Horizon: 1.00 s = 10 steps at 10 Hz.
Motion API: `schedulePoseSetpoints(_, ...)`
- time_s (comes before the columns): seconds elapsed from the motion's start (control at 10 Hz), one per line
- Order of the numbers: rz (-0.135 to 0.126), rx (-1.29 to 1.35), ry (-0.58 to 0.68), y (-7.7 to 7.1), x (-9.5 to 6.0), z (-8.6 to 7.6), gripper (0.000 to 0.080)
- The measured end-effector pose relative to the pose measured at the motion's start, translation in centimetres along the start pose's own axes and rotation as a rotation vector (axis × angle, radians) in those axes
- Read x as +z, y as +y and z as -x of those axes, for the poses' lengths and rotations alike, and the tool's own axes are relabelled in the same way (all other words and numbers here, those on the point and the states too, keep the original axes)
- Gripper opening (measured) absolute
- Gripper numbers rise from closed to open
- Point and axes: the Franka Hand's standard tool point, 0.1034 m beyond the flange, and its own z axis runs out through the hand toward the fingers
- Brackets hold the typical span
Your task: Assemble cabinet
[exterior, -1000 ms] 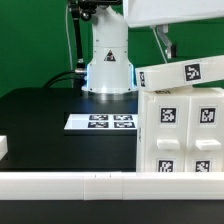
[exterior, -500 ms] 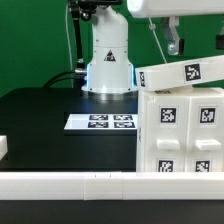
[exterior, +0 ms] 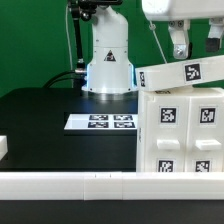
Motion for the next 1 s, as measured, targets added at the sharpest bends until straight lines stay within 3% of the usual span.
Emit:
schedulePoseSetpoints(0.4, 0.008, -0.522, -0.080, -0.09, 0.39, 0.34, 0.0649)
schedulePoseSetpoints(1.0, 0.006, -0.563, -0.084, 0.57, 0.66, 0.74, 0.0649)
